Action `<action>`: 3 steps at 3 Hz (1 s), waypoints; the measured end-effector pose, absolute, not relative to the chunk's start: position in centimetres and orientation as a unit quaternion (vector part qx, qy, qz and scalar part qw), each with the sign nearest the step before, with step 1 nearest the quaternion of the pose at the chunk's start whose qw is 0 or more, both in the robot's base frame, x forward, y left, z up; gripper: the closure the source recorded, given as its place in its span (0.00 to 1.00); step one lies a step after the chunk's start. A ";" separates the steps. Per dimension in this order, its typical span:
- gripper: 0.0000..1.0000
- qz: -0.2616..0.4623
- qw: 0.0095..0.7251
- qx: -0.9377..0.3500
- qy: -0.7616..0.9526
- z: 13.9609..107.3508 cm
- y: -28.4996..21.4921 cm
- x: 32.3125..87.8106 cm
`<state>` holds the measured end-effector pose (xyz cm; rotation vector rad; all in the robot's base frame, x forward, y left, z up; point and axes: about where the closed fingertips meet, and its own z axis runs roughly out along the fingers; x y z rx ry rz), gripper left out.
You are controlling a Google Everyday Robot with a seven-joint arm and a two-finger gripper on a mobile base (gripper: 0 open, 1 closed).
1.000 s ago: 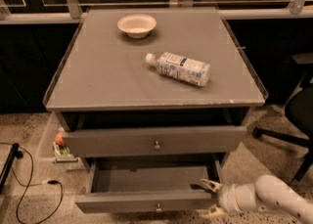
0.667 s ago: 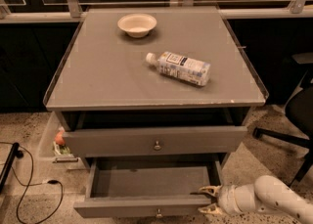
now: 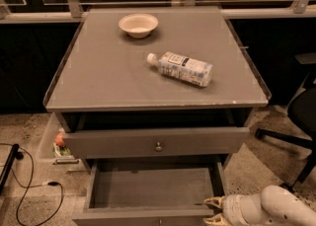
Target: Open middle drawer
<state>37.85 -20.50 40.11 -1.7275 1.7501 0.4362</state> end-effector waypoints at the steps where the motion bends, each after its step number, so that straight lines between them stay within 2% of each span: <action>1: 0.81 0.166 0.317 -0.656 0.665 40.1 -20.5 37.8; 3: 0.35 0.172 0.299 -0.663 0.665 39.2 -20.2 36.4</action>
Offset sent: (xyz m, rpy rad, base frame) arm 0.0000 0.0000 0.0000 0.0000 0.0000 0.0000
